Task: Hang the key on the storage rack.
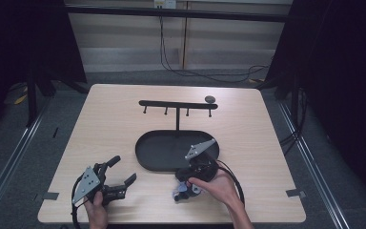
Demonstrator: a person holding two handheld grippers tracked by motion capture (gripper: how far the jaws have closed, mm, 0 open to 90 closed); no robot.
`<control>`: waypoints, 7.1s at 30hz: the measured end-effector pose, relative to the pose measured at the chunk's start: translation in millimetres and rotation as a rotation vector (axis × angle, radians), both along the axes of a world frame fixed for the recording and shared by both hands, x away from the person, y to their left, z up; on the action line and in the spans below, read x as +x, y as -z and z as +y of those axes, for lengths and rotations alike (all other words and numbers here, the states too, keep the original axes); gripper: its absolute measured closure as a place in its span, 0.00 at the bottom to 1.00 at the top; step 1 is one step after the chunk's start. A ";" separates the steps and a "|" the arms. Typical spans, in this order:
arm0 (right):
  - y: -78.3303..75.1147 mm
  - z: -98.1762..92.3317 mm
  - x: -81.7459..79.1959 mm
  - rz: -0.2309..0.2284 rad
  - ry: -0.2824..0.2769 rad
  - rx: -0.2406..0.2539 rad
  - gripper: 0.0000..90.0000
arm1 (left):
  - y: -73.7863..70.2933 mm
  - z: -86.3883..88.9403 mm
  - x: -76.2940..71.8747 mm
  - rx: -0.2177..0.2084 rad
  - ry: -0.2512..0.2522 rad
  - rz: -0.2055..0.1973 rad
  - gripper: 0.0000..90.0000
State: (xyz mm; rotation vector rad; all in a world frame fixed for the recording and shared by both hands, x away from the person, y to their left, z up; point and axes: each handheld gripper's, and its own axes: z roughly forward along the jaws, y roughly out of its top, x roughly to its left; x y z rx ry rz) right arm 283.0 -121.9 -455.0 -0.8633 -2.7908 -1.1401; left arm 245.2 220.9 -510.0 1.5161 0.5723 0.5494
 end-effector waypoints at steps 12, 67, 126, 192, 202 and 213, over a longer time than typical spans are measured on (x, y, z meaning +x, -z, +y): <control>-12.8 6.7 0.1 0.004 -0.099 -0.093 0.80 | 0.0 0.0 0.0 0.000 0.001 0.000 0.17; 3.3 59.8 22.0 0.104 -0.375 -0.404 0.84 | 0.1 -0.2 -0.1 -0.003 0.002 0.002 0.17; -40.2 28.4 24.1 0.134 -0.292 -0.383 0.98 | -0.1 0.3 0.3 0.002 0.006 0.000 0.17; -155.5 -4.2 89.0 -0.010 -0.098 -0.227 0.98 | 0.0 0.1 0.1 -0.003 0.004 0.001 0.17; -156.2 -7.5 103.3 0.018 -0.077 -0.196 0.98 | 0.1 0.0 0.0 -0.002 0.005 0.002 0.17; -157.1 -11.4 120.1 0.056 -0.039 -0.214 0.98 | 0.1 0.0 0.0 -0.006 0.004 0.001 0.17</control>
